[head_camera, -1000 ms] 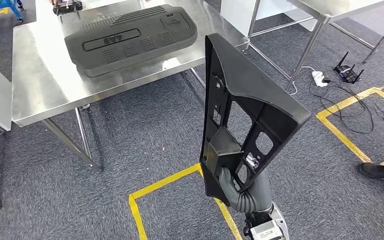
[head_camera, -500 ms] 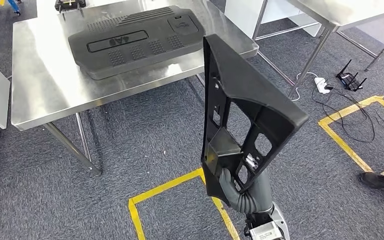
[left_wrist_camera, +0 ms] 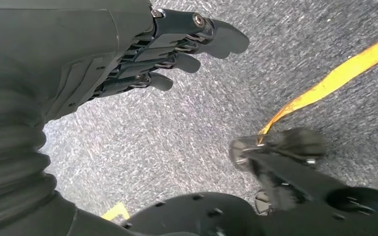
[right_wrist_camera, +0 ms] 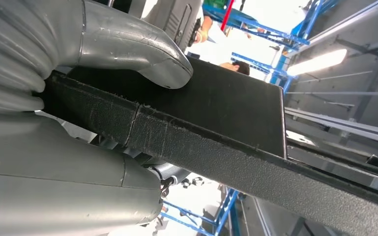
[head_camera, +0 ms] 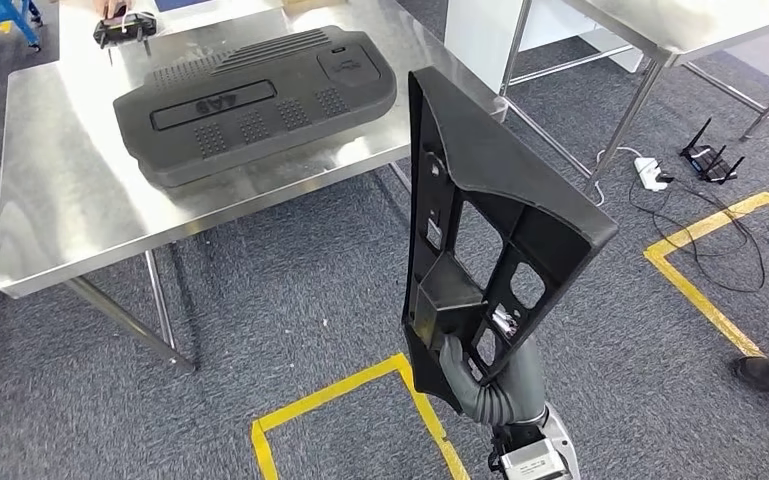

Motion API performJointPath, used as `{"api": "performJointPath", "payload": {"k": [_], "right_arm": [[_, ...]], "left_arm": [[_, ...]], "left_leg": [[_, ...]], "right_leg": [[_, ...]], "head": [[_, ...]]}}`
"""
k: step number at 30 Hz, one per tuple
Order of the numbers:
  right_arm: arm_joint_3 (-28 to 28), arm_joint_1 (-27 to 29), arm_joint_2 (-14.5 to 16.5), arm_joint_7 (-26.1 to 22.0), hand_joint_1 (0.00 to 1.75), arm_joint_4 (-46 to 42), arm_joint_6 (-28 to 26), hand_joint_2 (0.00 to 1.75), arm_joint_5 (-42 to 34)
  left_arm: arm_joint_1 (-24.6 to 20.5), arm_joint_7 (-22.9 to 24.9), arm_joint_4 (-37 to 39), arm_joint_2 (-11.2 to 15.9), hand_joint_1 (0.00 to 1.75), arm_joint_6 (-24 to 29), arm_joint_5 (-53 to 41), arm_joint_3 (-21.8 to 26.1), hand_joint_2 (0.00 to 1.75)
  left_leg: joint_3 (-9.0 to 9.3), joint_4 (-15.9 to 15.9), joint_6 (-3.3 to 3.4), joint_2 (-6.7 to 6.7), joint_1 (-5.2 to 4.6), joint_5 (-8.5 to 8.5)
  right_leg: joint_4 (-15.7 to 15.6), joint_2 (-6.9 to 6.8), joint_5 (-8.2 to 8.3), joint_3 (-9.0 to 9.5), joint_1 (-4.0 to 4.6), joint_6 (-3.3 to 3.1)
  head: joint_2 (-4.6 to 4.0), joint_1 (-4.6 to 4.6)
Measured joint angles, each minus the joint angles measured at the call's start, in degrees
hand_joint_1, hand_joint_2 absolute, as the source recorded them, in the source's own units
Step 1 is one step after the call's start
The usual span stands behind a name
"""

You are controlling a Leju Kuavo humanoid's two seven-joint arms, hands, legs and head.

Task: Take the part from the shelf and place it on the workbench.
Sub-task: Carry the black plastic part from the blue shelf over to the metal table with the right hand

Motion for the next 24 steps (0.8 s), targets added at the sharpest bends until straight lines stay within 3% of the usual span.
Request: {"api": "performJointPath", "payload": {"k": [2,3,5,8,10,13,14,15,16,18,20,22,24], "right_arm": [[0.0,0.0,0.0,0.0,1.75,0.0,0.0,1.75,0.0],[0.0,0.0,0.0,0.0,1.75,0.0,0.0,1.75,0.0],[0.0,-0.1,0.0,0.0,1.75,0.0,0.0,1.75,0.0],[0.0,-0.1,0.0,0.0,1.75,0.0,0.0,1.75,0.0],[0.0,-0.3,0.0,0.0,1.75,0.0,-0.1,1.75,0.0],[0.0,-0.4,0.0,0.0,1.75,0.0,-0.1,1.75,0.0],[0.0,-0.4,0.0,0.0,1.75,0.0,-0.2,1.75,0.0],[0.0,-0.4,0.0,0.0,1.75,0.0,-0.2,1.75,0.0],[0.0,-0.4,-0.1,0.0,1.75,0.0,-0.2,1.75,0.0],[0.0,-0.4,-0.1,0.0,1.75,0.0,-0.2,1.75,0.0],[0.1,-0.4,-0.1,0.0,1.75,0.1,-0.2,1.75,0.1],[0.1,-0.5,0.0,0.0,1.75,0.1,-0.3,1.75,0.2],[0.2,-0.4,0.2,0.0,1.75,0.1,-0.4,1.75,0.4]], "left_arm": [[0.2,0.0,0.0,0.0,0.00,0.0,0.0,0.0,1.75],[0.3,0.0,0.1,0.1,0.00,0.0,0.0,0.0,1.75],[0.2,0.0,0.1,0.1,0.00,0.0,0.0,0.0,1.75],[0.2,0.0,0.1,0.0,0.00,0.0,0.0,0.0,1.75],[0.2,-0.1,0.0,-0.1,0.00,0.0,0.0,0.0,1.75],[0.2,-0.1,0.0,0.0,0.00,-0.1,0.0,0.0,1.75],[0.3,-0.1,0.0,0.0,0.00,-0.1,0.0,0.0,1.75],[0.3,-0.1,0.0,0.0,0.00,-0.1,0.0,0.0,1.75],[0.4,-0.1,0.0,0.0,0.00,-0.1,0.0,0.0,1.75],[0.4,-0.1,0.1,-0.1,0.00,-0.1,0.0,0.0,1.75],[0.3,-0.1,0.1,-0.2,0.00,-0.1,0.0,0.0,1.75],[0.2,-0.2,0.0,-0.2,0.00,-0.1,0.2,0.0,1.75],[0.2,-0.5,0.0,-0.1,0.00,0.0,0.8,0.1,1.75]], "left_leg": [[1.50,-7.0,0.42,0.03,-0.01,6.17],[2.68,-10.5,0.59,0.05,-0.12,8.23],[4.22,-14.1,1.00,0.05,-0.44,8.99],[5.26,-15.3,1.91,-0.11,-0.53,8.17],[6.37,-16.0,2.61,-0.27,-0.30,7.83],[7.49,-16.3,3.25,-0.45,-0.31,6.76],[7.98,-16.3,3.30,-0.55,-0.32,6.27],[8.63,-16.3,3.29,-0.63,-0.33,5.74],[9.44,-16.3,3.24,-0.73,-0.33,5.15],[11.09,-16.3,2.98,-0.86,-0.38,3.88],[11.98,-16.6,2.43,-0.98,-0.54,2.86],[12.69,-17.0,1.78,-0.96,-0.73,2.68],[12.69,-15.5,1.32,-0.73,-0.79,2.78]], "right_leg": [[-0.1,0.23,-1.28,1.69,0.00,0.32],[-0.1,0.28,-1.93,2.28,0.18,0.61],[-0.4,0.33,-2.69,2.70,0.39,1.28],[0.0,0.29,-2.60,3.31,0.43,2.16],[4.3,0.18,-2.97,0.86,0.40,2.43],[14.9,0.12,-6.10,-7.21,0.37,2.45],[16.5,0.12,-6.76,-9.21,0.38,2.52],[16.0,0.12,-6.35,-10.14,0.38,2.80],[13.5,0.10,-4.75,-10.04,0.39,3.26],[5.6,-0.11,0.77,-8.29,0.55,3.93],[0.8,-0.44,4.13,-6.84,0.97,2.88],[-0.2,-0.49,4.53,-5.98,1.08,1.30],[-1.0,-0.37,4.72,-4.53,0.47,0.65]], "head": [[-0.01,0.00],[-0.01,0.00],[-0.01,-0.01],[0.00,-0.03],[0.00,0.11],[-0.01,0.31],[-0.01,0.31],[-0.01,0.33],[-0.01,0.32],[-0.01,0.39],[-0.01,0.38],[-0.01,0.33],[-0.01,0.34]]}}
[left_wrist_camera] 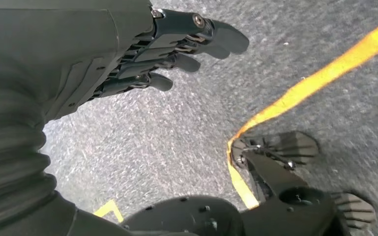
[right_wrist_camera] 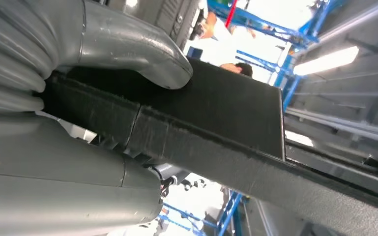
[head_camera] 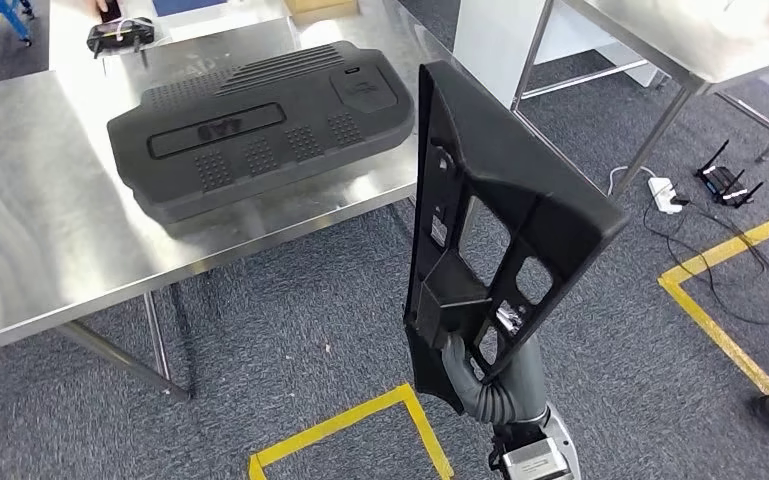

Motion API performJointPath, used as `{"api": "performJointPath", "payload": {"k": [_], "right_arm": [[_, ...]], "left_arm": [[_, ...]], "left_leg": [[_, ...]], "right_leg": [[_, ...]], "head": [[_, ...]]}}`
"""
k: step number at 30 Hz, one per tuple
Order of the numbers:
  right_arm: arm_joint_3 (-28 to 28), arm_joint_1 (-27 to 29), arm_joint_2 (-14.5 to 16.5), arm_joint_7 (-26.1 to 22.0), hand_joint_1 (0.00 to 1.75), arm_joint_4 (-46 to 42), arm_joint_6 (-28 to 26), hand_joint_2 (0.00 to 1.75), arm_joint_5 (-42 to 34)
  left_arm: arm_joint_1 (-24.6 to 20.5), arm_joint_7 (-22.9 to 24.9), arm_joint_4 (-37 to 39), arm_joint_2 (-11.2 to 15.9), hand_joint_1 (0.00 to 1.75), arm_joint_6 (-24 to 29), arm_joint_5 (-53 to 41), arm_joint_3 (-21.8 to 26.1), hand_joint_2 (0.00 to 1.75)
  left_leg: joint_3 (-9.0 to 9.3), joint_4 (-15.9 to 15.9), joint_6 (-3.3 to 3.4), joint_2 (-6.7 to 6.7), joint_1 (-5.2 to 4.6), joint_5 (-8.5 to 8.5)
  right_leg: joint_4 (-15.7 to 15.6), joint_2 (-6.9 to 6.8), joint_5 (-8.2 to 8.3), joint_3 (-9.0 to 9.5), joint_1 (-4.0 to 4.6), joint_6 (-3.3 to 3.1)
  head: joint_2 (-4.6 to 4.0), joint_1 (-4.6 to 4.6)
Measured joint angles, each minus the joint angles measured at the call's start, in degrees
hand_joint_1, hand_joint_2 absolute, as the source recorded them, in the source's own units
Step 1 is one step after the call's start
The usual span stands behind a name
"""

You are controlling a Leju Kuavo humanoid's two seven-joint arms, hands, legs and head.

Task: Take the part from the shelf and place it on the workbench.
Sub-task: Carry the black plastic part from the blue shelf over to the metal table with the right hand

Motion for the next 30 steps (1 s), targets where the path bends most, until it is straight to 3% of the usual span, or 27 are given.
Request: {"api": "performJointPath", "payload": {"k": [2,4,5,6,7,9,11,13,15,21,28,30], "right_arm": [[0.2,-0.1,0.3,0.0,1.75,0.0,-0.1,1.75,0.1],[0.4,-0.2,0.4,0.0,1.75,0.0,-0.1,1.75,0.2],[0.4,-0.2,0.4,0.0,1.75,0.0,-0.1,1.75,0.3],[0.6,-0.1,0.4,0.0,1.75,0.0,-0.1,1.75,0.3],[0.7,-0.1,0.4,0.0,1.75,0.0,-0.1,1.75,0.3],[0.8,-0.2,0.5,0.0,1.75,0.0,-0.2,1.75,0.3],[0.8,-0.2,0.5,0.0,1.75,0.1,-0.4,1.75,0.3],[0.9,-0.2,0.5,0.0,1.75,0.1,-0.5,1.75,0.3],[1.0,-0.2,0.6,0.0,1.75,0.1,-0.6,1.75,0.3],[1.3,-0.4,0.6,0.0,1.75,0.2,-0.6,1.75,0.3],[1.3,-0.3,0.6,0.0,1.75,0.2,-0.7,1.75,0.3],[1.3,-0.3,0.6,0.1,1.75,0.2,-0.7,1.75,0.4]], "left_arm": [[-0.1,-0.4,0.0,0.1,0.00,0.0,0.7,0.2,1.75],[-0.1,-0.7,0.0,0.1,0.00,0.1,1.1,0.4,1.75],[-0.1,-0.9,0.0,0.1,0.00,0.1,1.3,0.5,1.75],[0.0,-1.0,0.0,0.1,0.00,0.1,1.4,0.7,1.75],[0.1,-1.1,0.0,0.2,0.00,0.1,1.5,0.8,1.75],[0.3,-1.2,0.0,0.3,0.00,0.1,1.6,0.9,1.75],[0.3,-1.3,0.1,0.3,0.00,0.1,1.6,1.0,1.75],[0.2,-1.4,0.1,0.3,0.00,0.1,1.5,1.1,1.75],[0.2,-1.4,0.1,0.2,0.00,0.1,1.5,1.1,1.75],[0.2,-1.4,0.1,0.2,0.00,0.1,1.5,1.1,1.75],[0.2,-1.4,0.1,0.2,0.00,0.0,1.3,1.1,1.75],[0.2,-1.2,0.1,0.3,0.00,0.0,1.2,1.1,1.75]], "left_leg": [[-3.20,5.9,-0.45,0.31,0.11,-0.99],[-8.16,13.1,-0.95,0.51,0.33,-3.98],[-10.08,14.9,-1.13,0.56,0.45,-5.18],[-11.13,15.0,-1.27,0.59,0.56,-5.20],[-11.25,13.0,-1.38,0.63,0.66,-3.51],[-9.77,5.8,-1.45,0.74,0.88,2.66],[-8.47,0.6,-1.08,0.80,0.88,6.15],[-8.20,-0.3,-0.63,0.79,0.77,6.64],[-8.25,-0.4,-0.60,0.66,0.70,7.24],[-8.36,-0.4,-0.11,0.16,0.49,6.89],[-8.35,-0.2,0.33,0.22,0.24,6.78],[-8.20,-0.4,0.94,0.27,0.07,6.63]], "right_leg": [[-0.5,0.03,-0.48,1.55,-0.43,-0.57],[-0.7,0.05,-1.24,2.55,-0.41,-0.99],[-0.7,0.14,-1.67,3.04,-0.41,-1.01],[-0.7,0.28,-2.09,3.59,-0.42,-0.95],[-0.6,0.44,-2.55,4.26,-0.45,-0.82],[-0.6,0.64,-3.52,5.60,-0.44,-0.39],[-0.3,0.71,-4.43,6.01,-0.13,0.27],[0.1,0.74,-4.97,5.70,0.10,0.54],[0.0,0.68,-5.05,5.75,0.01,0.25],[-1.1,0.35,-5.10,6.05,-0.11,0.15],[-1.4,0.33,-4.97,5.88,-0.22,1.42],[-1.8,0.33,-4.88,6.07,-0.31,2.01]], "head": [[0.00,-0.20],[0.00,-0.39],[0.00,-0.40],[0.00,-0.41],[0.00,-0.43],[0.00,-0.45],[0.00,-0.50],[0.00,-0.49],[0.00,-0.42],[0.00,-0.39],[0.00,-0.43],[0.00,-0.46]]}}
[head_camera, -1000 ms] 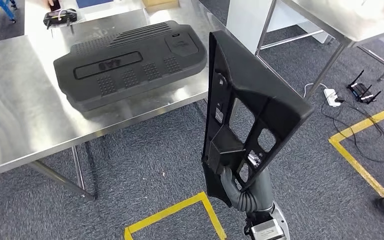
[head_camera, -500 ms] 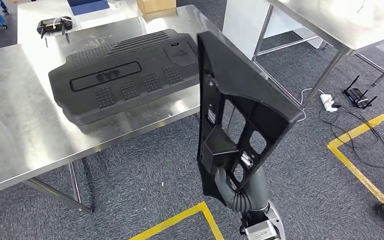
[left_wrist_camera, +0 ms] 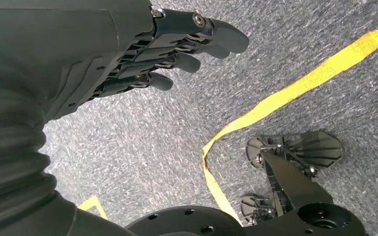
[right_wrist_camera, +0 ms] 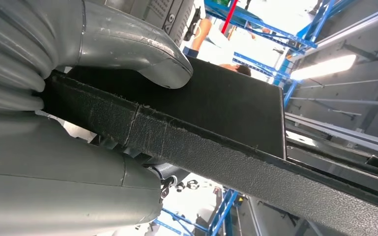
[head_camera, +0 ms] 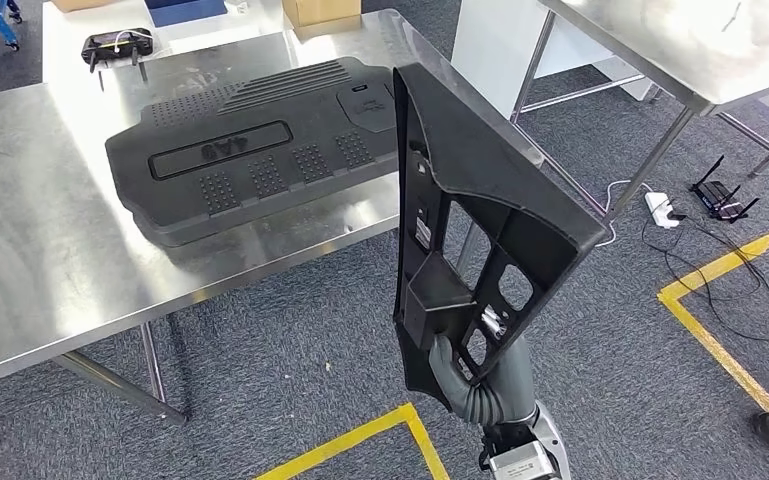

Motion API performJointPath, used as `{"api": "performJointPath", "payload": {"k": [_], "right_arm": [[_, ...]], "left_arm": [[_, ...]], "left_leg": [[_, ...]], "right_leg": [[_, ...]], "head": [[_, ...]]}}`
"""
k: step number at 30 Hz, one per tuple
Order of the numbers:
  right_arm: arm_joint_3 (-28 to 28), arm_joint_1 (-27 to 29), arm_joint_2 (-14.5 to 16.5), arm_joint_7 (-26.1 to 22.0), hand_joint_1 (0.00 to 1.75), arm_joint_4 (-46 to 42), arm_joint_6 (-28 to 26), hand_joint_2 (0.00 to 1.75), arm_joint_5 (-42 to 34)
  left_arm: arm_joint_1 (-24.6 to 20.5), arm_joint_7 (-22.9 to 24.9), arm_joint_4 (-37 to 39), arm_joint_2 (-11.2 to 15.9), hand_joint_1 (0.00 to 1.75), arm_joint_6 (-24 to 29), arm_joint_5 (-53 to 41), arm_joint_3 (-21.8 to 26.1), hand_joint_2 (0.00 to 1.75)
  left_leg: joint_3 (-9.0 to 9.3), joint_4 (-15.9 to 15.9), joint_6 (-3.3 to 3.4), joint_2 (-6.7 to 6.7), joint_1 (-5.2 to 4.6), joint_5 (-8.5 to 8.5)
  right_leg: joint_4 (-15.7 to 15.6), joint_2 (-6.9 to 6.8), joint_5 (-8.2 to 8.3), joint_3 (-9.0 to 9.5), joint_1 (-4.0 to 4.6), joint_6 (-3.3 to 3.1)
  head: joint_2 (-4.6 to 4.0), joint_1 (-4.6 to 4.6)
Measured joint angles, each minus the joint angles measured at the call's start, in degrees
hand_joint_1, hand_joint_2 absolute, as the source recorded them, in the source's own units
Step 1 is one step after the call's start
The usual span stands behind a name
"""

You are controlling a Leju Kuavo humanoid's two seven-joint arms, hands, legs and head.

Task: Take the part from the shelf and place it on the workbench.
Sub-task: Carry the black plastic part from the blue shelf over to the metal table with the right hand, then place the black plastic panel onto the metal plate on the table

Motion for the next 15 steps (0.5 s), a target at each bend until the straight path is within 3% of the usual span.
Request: {"api": "performJointPath", "payload": {"k": [2,3,4,6,7,8,9,11,12,13,15], "right_arm": [[0.0,0.0,0.1,0.0,1.75,0.0,0.0,1.75,0.1],[0.1,0.0,0.1,0.0,1.75,-0.1,-0.1,1.75,0.1],[0.1,0.0,0.1,0.1,1.75,-0.1,-0.1,1.75,0.1],[0.1,0.1,0.0,0.1,1.75,0.0,-0.1,1.75,0.1],[0.1,0.2,-0.1,0.1,1.75,0.0,-0.2,1.75,0.1],[0.1,0.2,-0.2,0.2,1.75,0.0,-0.2,1.75,0.1],[0.1,0.2,-0.2,0.2,1.75,0.0,-0.2,1.75,0.1],[0.1,0.2,-0.3,0.2,1.75,0.1,-0.2,1.75,0.1],[0.1,0.2,-0.3,0.3,1.75,0.1,-0.2,1.75,0.1],[0.1,0.2,-0.3,0.3,1.75,0.1,-0.2,1.75,0.1],[0.1,0.2,-0.3,0.3,1.75,0.2,-0.2,1.75,0.1]], "left_arm": [[0.0,0.2,0.0,0.0,0.00,0.0,0.0,0.0,1.75],[0.0,0.2,0.0,-0.1,0.00,-0.1,-0.1,0.0,1.75],[0.0,0.3,0.0,-0.2,0.00,-0.1,-0.1,0.0,1.75],[-0.1,0.4,0.0,-0.2,0.00,-0.2,-0.1,0.0,1.75],[-0.1,0.4,0.0,-0.2,0.00,-0.2,-0.1,0.0,1.75],[-0.1,0.5,0.0,-0.2,0.00,-0.2,-0.1,0.0,1.75],[-0.1,0.5,0.0,-0.2,0.00,-0.2,-0.1,0.0,1.75],[-0.1,0.6,0.0,-0.2,0.00,-0.2,-0.1,0.0,1.75],[-0.1,0.6,0.0,-0.1,0.00,-0.2,-0.1,0.0,1.75],[-0.1,0.6,0.0,0.0,0.00,-0.2,-0.1,0.0,1.75],[-0.1,0.6,0.0,0.1,0.00,-0.1,-0.1,0.0,1.75]], "left_leg": [[0.90,-1.2,0.85,0.10,0.34,0.28],[1.42,-1.9,1.10,0.18,0.55,0.53],[1.81,-2.4,1.25,0.26,0.75,0.72],[1.95,-2.5,1.24,0.37,0.75,0.70],[1.97,-2.5,1.11,0.37,0.81,0.62],[2.03,-2.4,0.91,0.36,0.92,0.52],[2.15,-2.4,0.59,0.31,1.11,0.38],[2.44,-2.0,-0.39,0.20,1.50,-0.04],[2.52,-1.8,-1.03,0.13,1.53,-0.34],[2.59,-1.5,-1.60,0.11,1.45,-0.62],[2.78,-1.5,-2.36,0.14,1.35,-0.91]], "right_leg": [[0.5,-0.05,-0.28,0.14,0.04,0.47],[2.1,-0.08,-1.01,-0.46,0.12,0.36],[4.9,-0.11,-2.24,-1.84,0.09,0.12],[12.7,-0.11,-5.24,-6.40,-0.18,-0.27],[15.6,-0.11,-6.00,-8.36,-0.39,-0.09],[16.5,-0.12,-5.77,-9.30,-0.64,0.40],[15.0,-0.15,-4.57,-8.98,-0.92,1.15],[7.5,-0.45,-0.82,-5.74,-1.56,2.81],[4.3,-0.57,0.64,-4.26,-1.71,3.10],[2.5,-0.62,1.51,-3.31,-1.78,2.84],[2.2,-0.45,1.83,-3.02,-1.54,1.40]], "head": [[0.00,0.04],[0.00,0.08],[0.00,0.18],[0.00,0.26],[0.00,0.28],[0.00,0.27],[0.00,0.27],[0.00,0.33],[0.00,0.47],[0.00,0.51],[0.00,0.47]]}}
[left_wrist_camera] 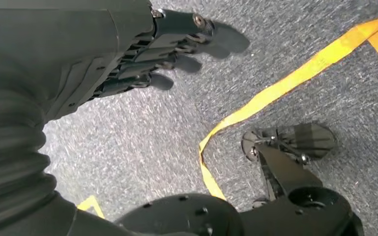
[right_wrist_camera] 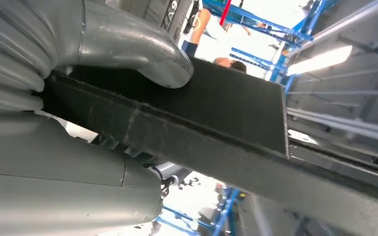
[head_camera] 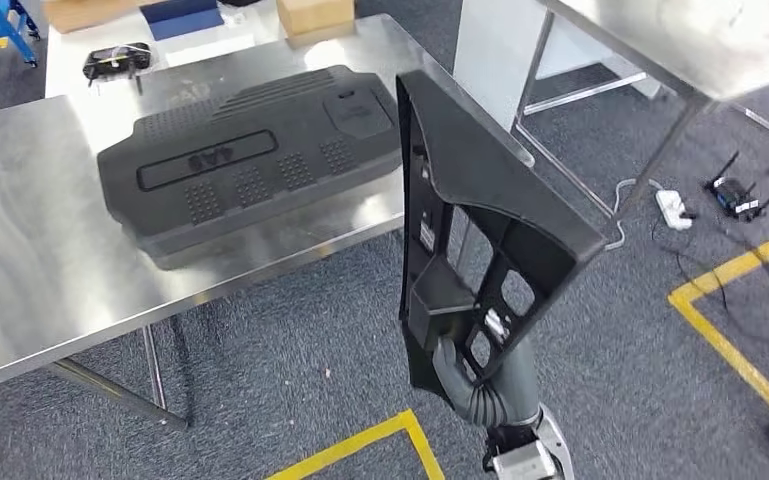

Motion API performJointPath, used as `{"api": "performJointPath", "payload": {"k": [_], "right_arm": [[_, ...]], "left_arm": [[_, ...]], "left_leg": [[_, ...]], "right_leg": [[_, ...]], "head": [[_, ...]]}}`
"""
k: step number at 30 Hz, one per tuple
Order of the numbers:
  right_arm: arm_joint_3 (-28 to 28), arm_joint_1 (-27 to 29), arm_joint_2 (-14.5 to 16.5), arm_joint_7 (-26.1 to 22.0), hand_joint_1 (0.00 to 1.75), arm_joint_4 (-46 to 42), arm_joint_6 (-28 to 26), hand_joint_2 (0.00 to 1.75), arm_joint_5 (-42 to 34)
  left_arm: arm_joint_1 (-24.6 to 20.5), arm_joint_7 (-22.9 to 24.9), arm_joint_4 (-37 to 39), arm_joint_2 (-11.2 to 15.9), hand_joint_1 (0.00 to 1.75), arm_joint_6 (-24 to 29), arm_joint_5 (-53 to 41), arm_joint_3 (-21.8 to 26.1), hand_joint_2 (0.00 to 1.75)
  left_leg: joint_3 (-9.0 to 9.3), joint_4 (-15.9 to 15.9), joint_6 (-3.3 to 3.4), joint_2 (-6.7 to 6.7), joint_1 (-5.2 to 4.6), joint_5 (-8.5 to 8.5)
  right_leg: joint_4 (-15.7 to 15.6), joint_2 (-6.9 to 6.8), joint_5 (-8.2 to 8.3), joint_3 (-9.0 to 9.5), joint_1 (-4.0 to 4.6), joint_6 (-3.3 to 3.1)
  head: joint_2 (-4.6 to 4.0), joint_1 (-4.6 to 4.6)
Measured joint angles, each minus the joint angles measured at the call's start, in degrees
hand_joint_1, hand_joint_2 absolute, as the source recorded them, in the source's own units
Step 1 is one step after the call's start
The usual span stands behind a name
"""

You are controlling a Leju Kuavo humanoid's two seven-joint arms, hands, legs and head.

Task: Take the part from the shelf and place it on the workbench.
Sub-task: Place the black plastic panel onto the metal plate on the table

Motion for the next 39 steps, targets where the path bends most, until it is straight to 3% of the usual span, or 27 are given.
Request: {"api": "performJointPath", "payload": {"k": [2,4,6,7,8,9,10,12,13,16,18,20,22,23,24,25,27,29,31,34,37,38,39], "right_arm": [[0.0,0.0,0.0,0.0,1.75,0.0,0.0,1.75,0.0],[0.0,0.0,0.0,0.0,1.75,0.0,0.0,1.75,0.0],[0.0,0.0,0.0,0.0,1.75,0.0,0.0,1.75,0.0],[0.0,0.0,0.1,0.0,1.75,0.0,0.0,1.75,0.0],[0.0,0.0,0.1,0.0,1.75,0.1,0.0,1.75,0.0],[0.0,0.0,0.1,0.0,1.75,0.1,0.0,1.75,0.0],[0.0,0.0,0.1,0.0,1.75,0.1,0.0,1.75,0.0],[0.0,0.0,0.1,0.0,1.75,0.1,0.0,1.75,0.0],[0.0,0.0,0.1,0.0,1.75,0.1,0.0,1.75,0.0],[0.0,-0.1,0.1,0.0,1.75,0.1,0.0,1.75,0.0],[0.0,-0.2,0.1,0.0,1.75,0.1,0.0,1.75,0.0],[0.0,-0.3,0.1,0.0,1.75,0.1,0.0,1.75,0.0],[0.0,-0.3,0.1,0.0,1.75,0.1,0.0,1.75,0.0],[0.0,-0.2,0.0,0.0,1.75,0.2,0.0,1.75,0.0],[0.0,-0.2,0.0,0.0,1.75,0.2,0.0,1.75,0.0],[0.0,-0.2,0.0,0.1,1.75,0.2,0.0,1.75,-0.1],[0.0,-0.2,0.0,0.1,1.75,0.3,0.0,1.75,-0.1],[0.0,-0.3,0.0,0.1,1.75,0.3,0.0,1.75,-0.1],[0.0,-0.3,0.0,0.1,1.75,0.3,0.0,1.75,-0.1],[0.0,-0.3,0.1,0.2,1.75,0.3,0.0,1.75,-0.1],[0.0,-0.3,0.1,0.2,1.75,0.3,0.0,1.75,-0.1],[0.0,-0.3,0.1,0.2,1.75,0.3,0.0,1.75,-0.1],[0.0,-0.3,0.1,0.2,1.75,0.3,0.0,1.75,0.0]], "left_arm": [[0.0,0.0,0.0,-0.1,0.00,0.0,0.0,0.0,1.75],[0.0,0.0,0.0,-0.2,0.00,0.0,0.0,0.0,1.75],[0.0,0.0,0.0,-0.2,0.00,0.0,0.0,0.0,1.75],[0.0,0.0,0.0,-0.2,0.00,0.0,0.0,0.0,1.75],[0.1,0.0,0.0,-0.2,0.00,0.0,0.0,0.0,1.75],[0.2,0.0,0.0,-0.2,0.00,0.0,0.0,0.0,1.75],[0.2,0.0,0.0,-0.2,0.00,0.0,0.0,0.0,1.75],[0.2,0.0,0.0,-0.1,0.00,0.1,0.0,-0.1,1.75],[0.2,0.0,0.0,-0.1,0.00,0.1,0.0,-0.1,1.75],[-0.1,0.0,0.0,-0.2,0.00,0.1,0.0,-0.1,1.75],[-0.1,0.0,0.0,-0.3,0.00,0.1,0.0,-0.1,1.75],[0.0,0.0,0.0,-0.4,0.00,0.1,0.0,-0.1,1.75],[-0.1,0.0,0.0,-0.3,0.00,0.2,0.0,-0.1,1.75],[-0.1,0.0,0.0,-0.3,0.00,0.2,0.0,-0.1,1.75],[-0.1,0.1,0.0,-0.3,0.00,0.2,0.0,-0.1,1.75],[-0.1,0.1,0.0,-0.4,0.00,0.2,0.0,-0.1,1.75],[-0.1,0.1,0.0,-0.4,0.00,0.1,0.0,-0.1,1.75],[-0.1,0.0,0.0,-0.5,0.00,0.1,0.0,-0.1,1.75],[-0.2,0.1,0.0,-0.5,0.00,0.1,0.0,-0.1,1.75],[-0.2,0.1,0.0,-0.4,0.00,0.1,0.0,-0.1,1.75],[-0.2,0.1,0.0,-0.4,0.00,0.1,0.0,-0.1,1.75],[-0.1,0.1,0.0,-0.4,0.00,0.1,-0.1,-0.1,1.75],[-0.1,0.1,0.0,-0.4,0.00,0.1,-0.1,-0.1,1.75]], "left_leg": [[0.13,0.2,-0.38,0.17,0.34,-0.29],[-1.36,3.7,-0.54,0.37,0.52,-2.26],[-5.43,11.6,-0.41,0.43,0.38,-5.73],[-7.59,15.4,-0.29,0.42,0.31,-6.90],[-9.03,17.6,-0.11,0.41,0.26,-7.01],[-9.37,17.5,0.17,0.41,0.20,-5.91],[-8.49,15.0,0.51,0.40,0.12,-3.79],[-5.18,7.5,1.15,0.41,-0.19,0.32],[-3.78,4.6,1.29,0.42,-0.39,1.16],[-2.60,2.2,1.49,0.32,-0.98,0.49],[-2.17,1.8,2.03,0.21,-0.90,0.29],[-1.64,1.4,2.66,0.19,-0.70,0.03],[-1.34,1.4,3.11,0.18,-0.77,-0.43],[-1.08,1.4,3.20,0.13,-0.81,-0.71],[-0.71,1.4,3.21,0.05,-0.84,-1.02],[-0.23,1.4,3.16,-0.06,-0.85,-1.36],[0.76,1.5,2.85,-0.28,-1.00,-2.14],[1.29,1.5,2.32,-0.49,-1.29,-2.87],[1.52,1.3,1.81,-0.56,-1.38,-3.25],[0.76,3.4,0.98,-0.22,-1.16,-4.66],[-4.68,13.8,0.29,0.06,-0.85,-8.52],[-6.57,16.5,0.09,0.09,-0.69,-8.96],[-7.59,17.2,-0.09,0.12,-0.53,-8.23]], "right_leg": [[0.1,0.14,-0.05,0.14,0.08,-1.14],[0.1,0.20,-0.21,0.46,0.17,-1.90],[0.1,0.17,-0.55,0.77,0.54,-2.48],[0.1,0.17,-0.75,0.96,0.77,-2.77],[0.1,0.19,-0.97,1.23,1.00,-3.06],[0.1,0.24,-1.23,1.61,1.18,-3.27],[0.1,0.32,-1.55,2.10,1.29,-3.38],[0.2,0.46,-2.34,2.98,1.58,-3.16],[0.2,0.51,-2.74,3.15,1.68,-2.89],[-0.2,0.46,-3.45,3.21,1.72,-2.01],[0.7,0.38,-4.14,3.11,1.63,-1.55],[6.0,0.34,-6.26,0.35,1.64,-1.57],[14.1,0.33,-8.66,-4.92,1.65,-1.71],[16.7,0.33,-8.90,-7.03,1.65,-1.50],[17.0,0.33,-8.04,-8.03,1.65,-1.06],[15.0,0.32,-6.24,-7.84,1.64,-0.50],[6.8,0.26,-1.53,-5.20,1.77,0.20],[1.5,0.20,1.10,-3.05,2.01,-0.49],[0.7,0.21,1.35,-2.58,2.21,-1.61],[0.0,0.18,1.14,-1.49,1.37,-2.94],[-0.2,0.05,0.31,-0.11,1.17,-3.96],[-0.2,0.09,0.00,0.25,1.17,-4.03],[-0.2,0.19,-0.36,0.68,1.12,-3.94]], "head": [[0.00,-0.18],[0.01,-0.27],[0.01,-0.35],[0.01,-0.37],[0.00,-0.36],[0.00,-0.35],[0.00,-0.35],[0.00,-0.34],[0.01,-0.35],[0.01,-0.34],[0.00,-0.30],[0.00,-0.21],[0.00,-0.17],[0.00,-0.18],[0.01,-0.16],[0.01,-0.15],[0.01,-0.08],[0.00,-0.10],[0.00,-0.14],[0.00,-0.27],[0.00,-0.45],[0.00,-0.44],[0.00,-0.45]]}}
